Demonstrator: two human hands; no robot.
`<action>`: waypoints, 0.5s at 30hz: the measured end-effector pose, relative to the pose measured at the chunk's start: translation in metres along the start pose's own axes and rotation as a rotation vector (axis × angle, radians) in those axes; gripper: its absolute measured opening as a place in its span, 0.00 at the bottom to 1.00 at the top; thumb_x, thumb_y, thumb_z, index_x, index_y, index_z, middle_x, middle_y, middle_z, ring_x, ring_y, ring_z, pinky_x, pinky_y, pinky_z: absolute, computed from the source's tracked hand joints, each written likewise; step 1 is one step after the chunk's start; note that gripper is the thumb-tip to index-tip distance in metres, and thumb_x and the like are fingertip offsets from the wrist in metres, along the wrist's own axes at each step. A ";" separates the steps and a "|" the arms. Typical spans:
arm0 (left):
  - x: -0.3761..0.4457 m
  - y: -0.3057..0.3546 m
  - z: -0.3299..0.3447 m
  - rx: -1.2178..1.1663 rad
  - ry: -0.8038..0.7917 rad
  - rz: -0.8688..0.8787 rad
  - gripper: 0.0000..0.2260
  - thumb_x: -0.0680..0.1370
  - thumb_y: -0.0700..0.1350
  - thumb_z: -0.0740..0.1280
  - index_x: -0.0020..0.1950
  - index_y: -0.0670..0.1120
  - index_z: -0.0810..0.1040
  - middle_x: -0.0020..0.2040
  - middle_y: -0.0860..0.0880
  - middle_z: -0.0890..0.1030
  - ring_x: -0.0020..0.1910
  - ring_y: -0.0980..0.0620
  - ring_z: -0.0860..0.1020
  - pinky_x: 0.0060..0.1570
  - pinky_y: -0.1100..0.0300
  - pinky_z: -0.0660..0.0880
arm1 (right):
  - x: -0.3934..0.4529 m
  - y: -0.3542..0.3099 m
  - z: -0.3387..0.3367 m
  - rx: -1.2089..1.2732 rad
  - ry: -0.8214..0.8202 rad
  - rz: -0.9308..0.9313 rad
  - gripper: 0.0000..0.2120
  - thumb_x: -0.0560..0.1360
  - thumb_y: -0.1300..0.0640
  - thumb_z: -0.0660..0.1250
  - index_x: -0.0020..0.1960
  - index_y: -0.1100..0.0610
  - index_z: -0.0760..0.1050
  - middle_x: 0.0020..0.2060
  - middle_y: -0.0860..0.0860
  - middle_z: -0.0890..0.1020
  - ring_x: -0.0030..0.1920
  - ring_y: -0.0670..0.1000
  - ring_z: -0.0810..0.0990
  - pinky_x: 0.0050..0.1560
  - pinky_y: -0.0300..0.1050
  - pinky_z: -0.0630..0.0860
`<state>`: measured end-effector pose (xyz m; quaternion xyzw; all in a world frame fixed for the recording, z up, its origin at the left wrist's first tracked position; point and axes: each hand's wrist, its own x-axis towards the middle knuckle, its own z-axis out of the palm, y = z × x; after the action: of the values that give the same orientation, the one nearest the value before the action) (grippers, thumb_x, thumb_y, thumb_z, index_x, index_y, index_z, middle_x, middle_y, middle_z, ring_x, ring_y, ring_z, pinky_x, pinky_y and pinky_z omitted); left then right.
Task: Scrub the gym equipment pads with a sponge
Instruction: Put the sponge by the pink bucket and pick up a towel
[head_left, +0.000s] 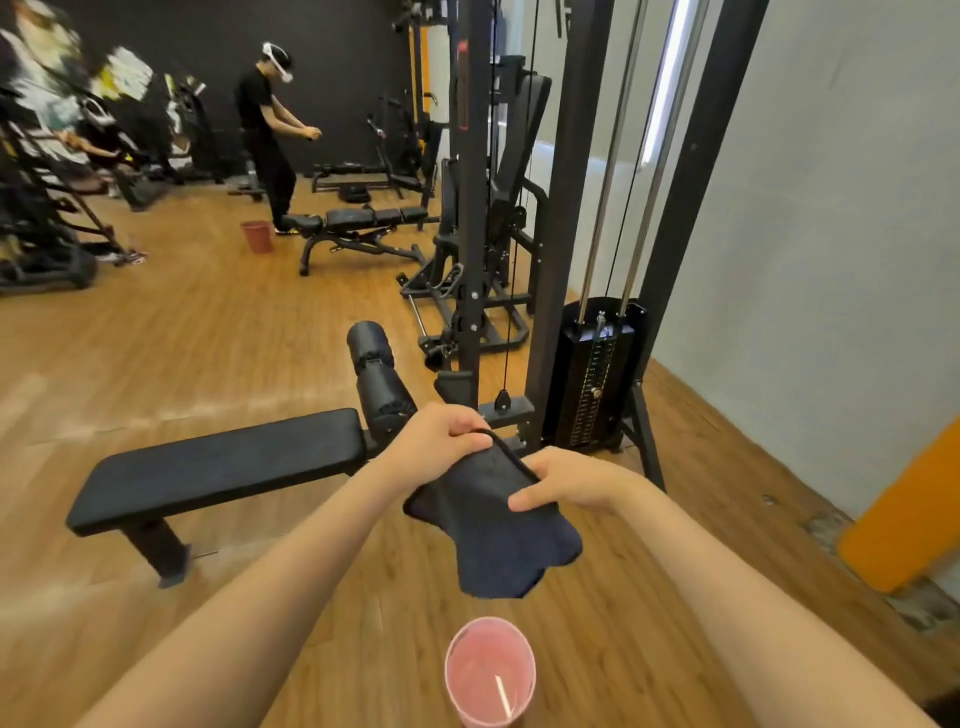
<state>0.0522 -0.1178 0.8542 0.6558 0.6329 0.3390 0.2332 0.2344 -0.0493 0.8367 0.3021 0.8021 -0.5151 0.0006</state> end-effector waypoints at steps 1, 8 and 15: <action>0.003 0.002 -0.001 -0.018 0.013 -0.002 0.05 0.78 0.40 0.67 0.46 0.47 0.82 0.38 0.60 0.79 0.37 0.70 0.76 0.39 0.77 0.69 | 0.001 -0.006 -0.001 -0.043 -0.037 0.013 0.08 0.72 0.51 0.70 0.50 0.53 0.79 0.45 0.48 0.82 0.51 0.51 0.80 0.51 0.45 0.75; 0.017 0.003 -0.003 -0.238 0.160 -0.099 0.06 0.79 0.42 0.65 0.47 0.49 0.81 0.44 0.52 0.83 0.44 0.57 0.80 0.45 0.66 0.74 | 0.009 -0.015 -0.015 0.635 -0.029 0.004 0.13 0.78 0.58 0.61 0.60 0.62 0.72 0.54 0.56 0.80 0.57 0.55 0.78 0.59 0.49 0.74; -0.004 -0.039 0.026 -0.613 -0.022 -0.342 0.18 0.77 0.59 0.60 0.55 0.48 0.81 0.49 0.53 0.82 0.49 0.52 0.79 0.51 0.59 0.74 | 0.008 -0.010 -0.033 0.856 0.165 -0.029 0.12 0.80 0.56 0.55 0.57 0.60 0.74 0.52 0.55 0.80 0.53 0.52 0.79 0.50 0.45 0.75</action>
<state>0.0448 -0.1154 0.8078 0.4435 0.5999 0.4620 0.4795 0.2334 -0.0211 0.8574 0.3040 0.5177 -0.7754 -0.1961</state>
